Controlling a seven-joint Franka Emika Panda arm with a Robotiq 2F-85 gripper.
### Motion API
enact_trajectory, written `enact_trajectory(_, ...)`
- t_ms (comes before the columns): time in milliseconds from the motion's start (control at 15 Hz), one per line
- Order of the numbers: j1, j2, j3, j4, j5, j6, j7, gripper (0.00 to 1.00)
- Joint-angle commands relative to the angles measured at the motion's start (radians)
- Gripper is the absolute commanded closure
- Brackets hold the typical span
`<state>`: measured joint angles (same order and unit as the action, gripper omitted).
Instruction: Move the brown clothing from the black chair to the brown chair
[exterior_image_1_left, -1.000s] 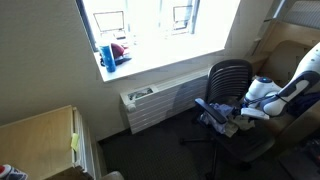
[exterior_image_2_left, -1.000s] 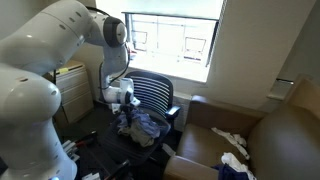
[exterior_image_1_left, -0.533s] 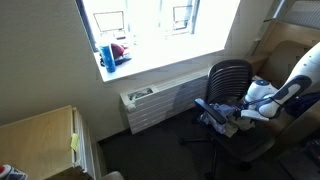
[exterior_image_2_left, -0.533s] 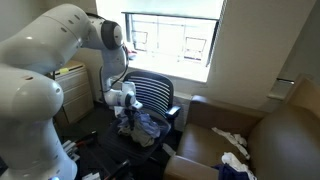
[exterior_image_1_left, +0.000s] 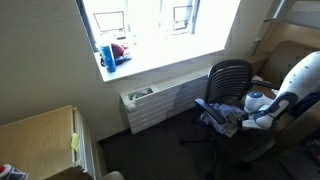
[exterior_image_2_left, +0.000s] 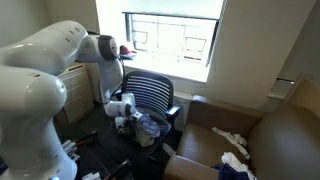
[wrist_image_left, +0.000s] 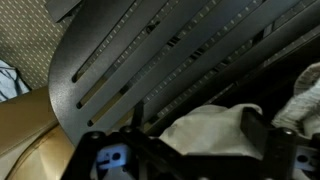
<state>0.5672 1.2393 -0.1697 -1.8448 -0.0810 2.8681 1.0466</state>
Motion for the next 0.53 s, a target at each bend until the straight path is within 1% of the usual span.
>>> enact_trajectory(0,-0.003,0.026,0.002,0.023,0.049,-0.003,-0.024,0.34)
enact_trajectory(200,-0.004,0.036,-0.004,0.034,0.071,-0.009,-0.018,0.54)
enact_trajectory(333,0.009,0.042,-0.021,0.047,0.082,-0.017,-0.008,0.68)
enact_trajectory(467,0.027,0.001,-0.038,0.049,0.09,-0.044,0.005,0.82)
